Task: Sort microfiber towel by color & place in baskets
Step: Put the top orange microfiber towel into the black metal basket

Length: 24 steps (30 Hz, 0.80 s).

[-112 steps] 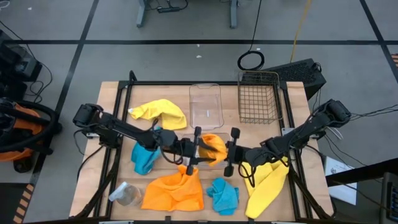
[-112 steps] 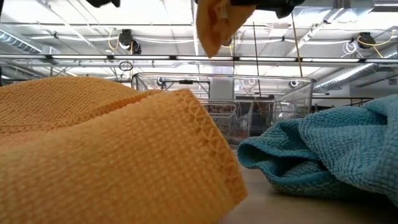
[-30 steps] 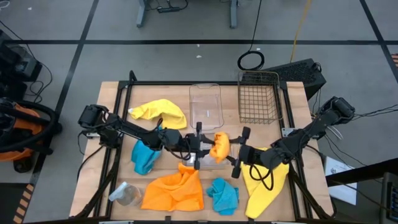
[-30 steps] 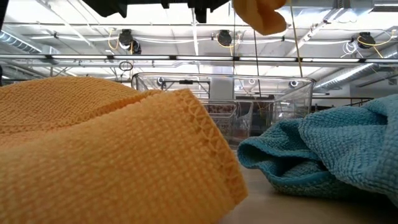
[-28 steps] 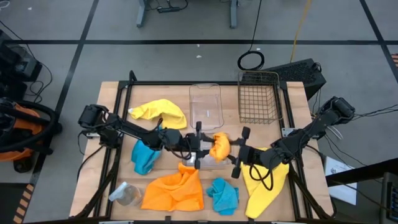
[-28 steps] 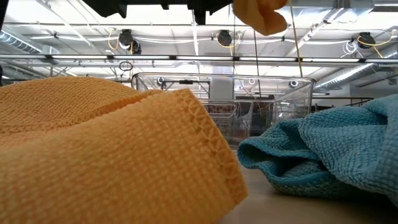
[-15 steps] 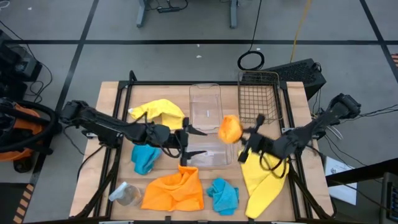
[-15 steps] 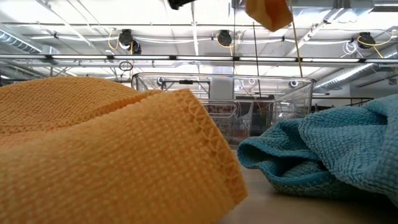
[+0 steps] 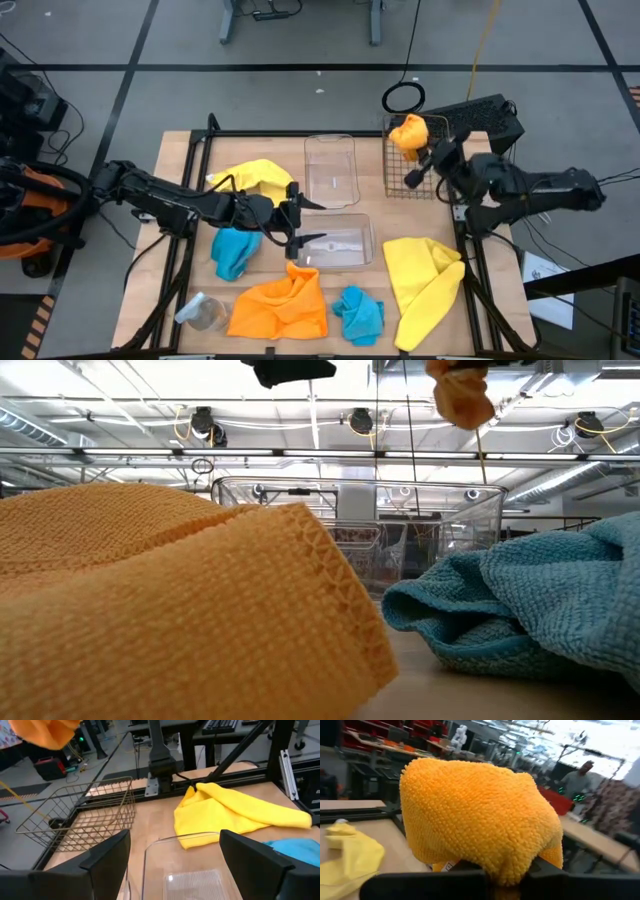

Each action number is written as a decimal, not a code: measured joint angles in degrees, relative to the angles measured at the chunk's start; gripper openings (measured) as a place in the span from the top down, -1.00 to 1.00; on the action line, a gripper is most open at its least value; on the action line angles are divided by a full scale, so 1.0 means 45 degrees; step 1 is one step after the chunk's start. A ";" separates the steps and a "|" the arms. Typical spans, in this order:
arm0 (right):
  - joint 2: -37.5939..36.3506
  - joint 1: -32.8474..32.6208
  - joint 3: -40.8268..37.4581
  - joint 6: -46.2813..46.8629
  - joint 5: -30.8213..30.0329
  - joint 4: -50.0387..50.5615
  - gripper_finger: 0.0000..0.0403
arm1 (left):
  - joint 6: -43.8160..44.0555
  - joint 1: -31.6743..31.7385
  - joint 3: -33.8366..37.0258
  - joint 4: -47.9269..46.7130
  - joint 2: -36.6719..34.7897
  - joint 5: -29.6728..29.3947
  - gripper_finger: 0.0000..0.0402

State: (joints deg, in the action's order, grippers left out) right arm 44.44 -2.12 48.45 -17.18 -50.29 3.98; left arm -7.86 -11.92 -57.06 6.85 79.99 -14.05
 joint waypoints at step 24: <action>0.4818 0.8465 0.0000 0.2459 0.3944 0.4554 0.90 | 0.0029 0.0243 0.0015 -0.0471 0.0005 -0.1329 -0.56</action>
State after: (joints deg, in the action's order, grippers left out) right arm 66.12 35.97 48.45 -6.11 -32.54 24.47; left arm -7.73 -10.83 -56.99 4.73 80.01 -20.03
